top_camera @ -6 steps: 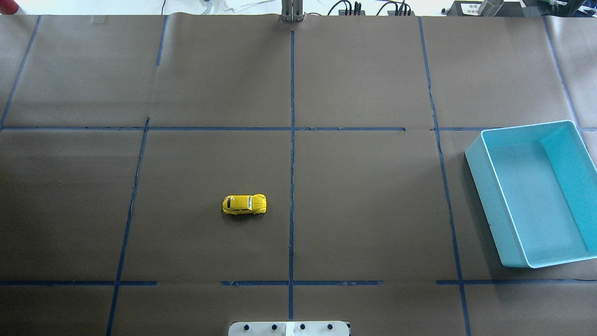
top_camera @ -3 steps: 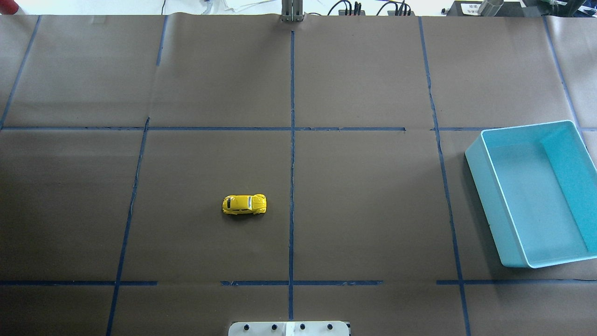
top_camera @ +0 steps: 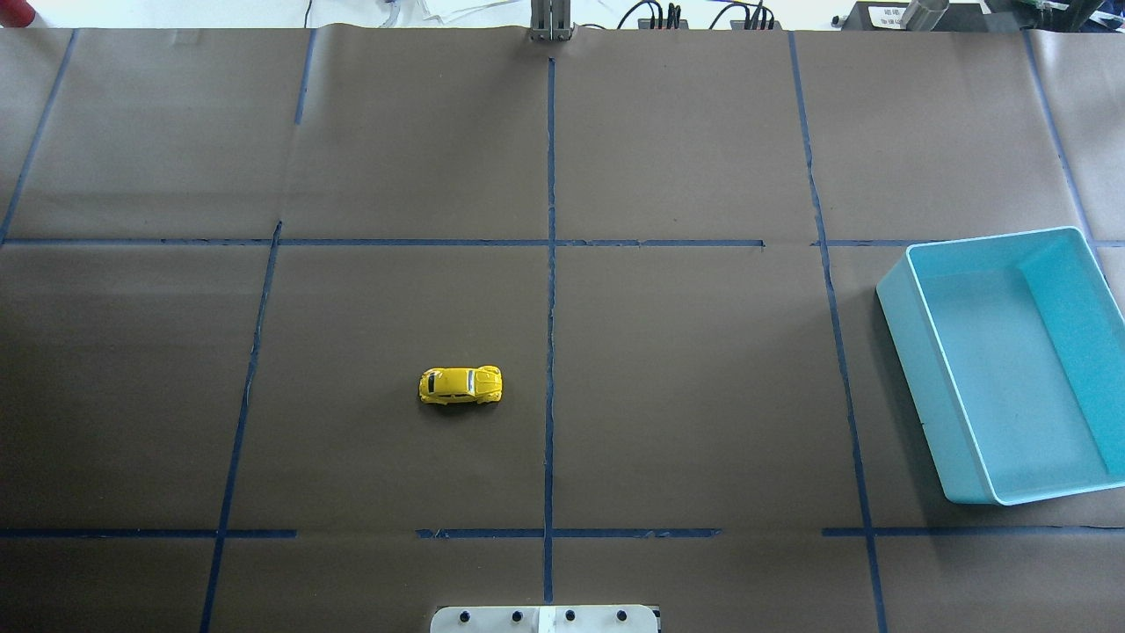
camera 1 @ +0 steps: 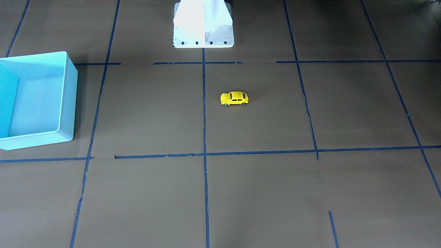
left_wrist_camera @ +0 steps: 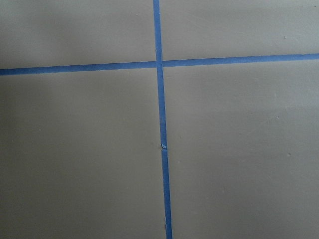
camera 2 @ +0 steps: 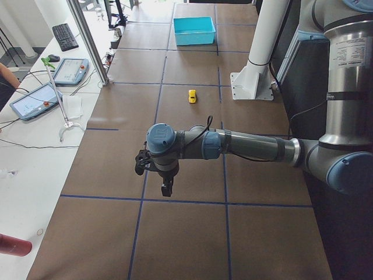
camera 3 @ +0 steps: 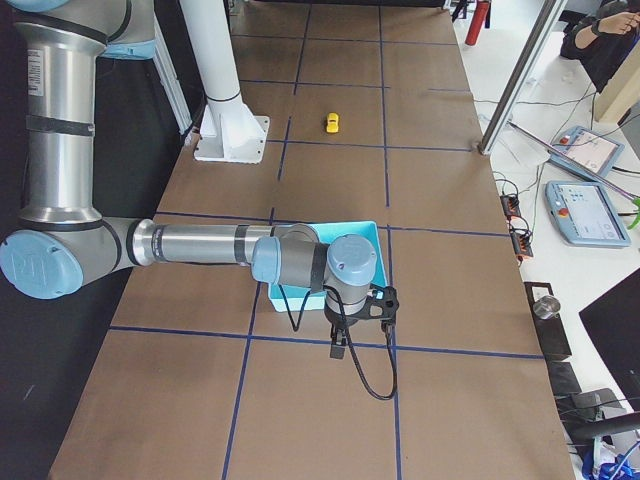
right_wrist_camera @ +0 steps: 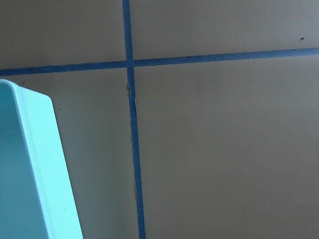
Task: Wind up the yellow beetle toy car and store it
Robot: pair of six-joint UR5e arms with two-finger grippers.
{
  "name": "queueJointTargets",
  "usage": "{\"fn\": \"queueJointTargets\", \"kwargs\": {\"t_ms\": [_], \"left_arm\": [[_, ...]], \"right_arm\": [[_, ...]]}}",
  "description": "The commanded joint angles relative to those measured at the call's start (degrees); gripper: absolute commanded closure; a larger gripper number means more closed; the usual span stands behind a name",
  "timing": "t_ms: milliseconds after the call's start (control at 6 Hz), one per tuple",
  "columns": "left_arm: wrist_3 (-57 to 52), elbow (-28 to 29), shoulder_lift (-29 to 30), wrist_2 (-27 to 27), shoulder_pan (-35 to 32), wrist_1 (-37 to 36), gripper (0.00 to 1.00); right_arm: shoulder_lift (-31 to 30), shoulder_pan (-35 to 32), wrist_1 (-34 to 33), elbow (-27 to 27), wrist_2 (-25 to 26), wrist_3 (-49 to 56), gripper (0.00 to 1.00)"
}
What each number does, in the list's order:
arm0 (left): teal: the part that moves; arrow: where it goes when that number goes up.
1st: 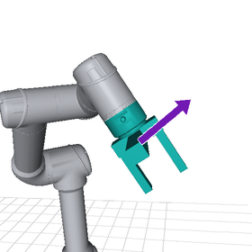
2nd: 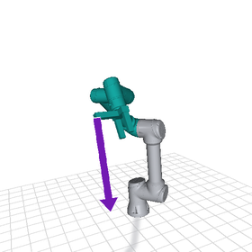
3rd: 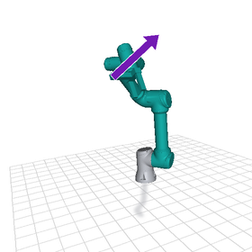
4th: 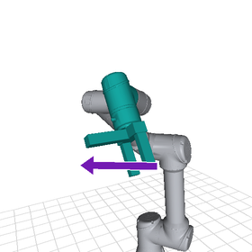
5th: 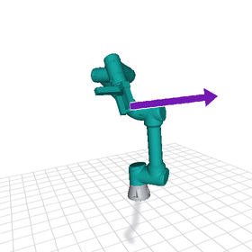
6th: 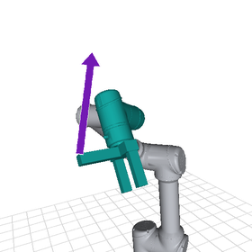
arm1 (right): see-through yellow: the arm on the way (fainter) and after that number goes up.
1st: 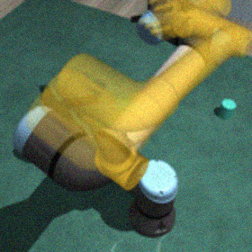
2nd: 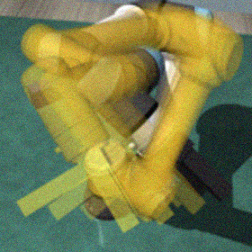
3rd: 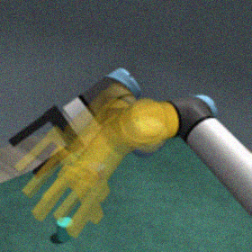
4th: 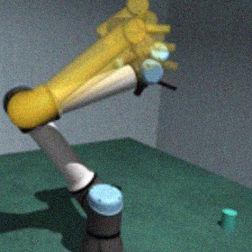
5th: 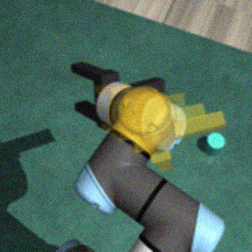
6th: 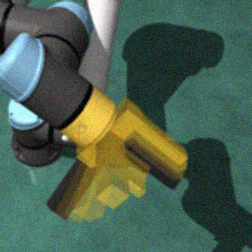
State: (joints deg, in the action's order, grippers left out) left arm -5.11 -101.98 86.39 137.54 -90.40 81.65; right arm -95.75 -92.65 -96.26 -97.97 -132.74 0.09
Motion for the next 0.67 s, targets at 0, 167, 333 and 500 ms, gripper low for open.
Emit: {"fn": "queueJointTargets", "kwargs": {"t_ms": [0, 167, 333, 500], "left_arm": [[0.01, -1.03, 2.71, -0.08, 0.83, 0.09, 0.00], [0.01, -1.03, 3.60, -0.08, 1.62, 0.17, 0.00], [0.01, -1.03, 5.00, -0.08, 3.11, 0.17, 0.00], [-0.08, -1.03, 7.62, 0.00, 5.56, 0.26, 0.00]], "right_arm": [[-0.31, 0.01, 0.02, 0.32, -0.15, 0.00, 0.00], [-0.49, 0.01, 0.02, 0.23, -0.41, -0.17, 0.00], [-0.49, 0.01, 0.02, 0.14, -0.50, -0.18, 0.00], [-0.49, 0.01, 0.11, 0.06, -0.50, -0.18, 0.00]]}}
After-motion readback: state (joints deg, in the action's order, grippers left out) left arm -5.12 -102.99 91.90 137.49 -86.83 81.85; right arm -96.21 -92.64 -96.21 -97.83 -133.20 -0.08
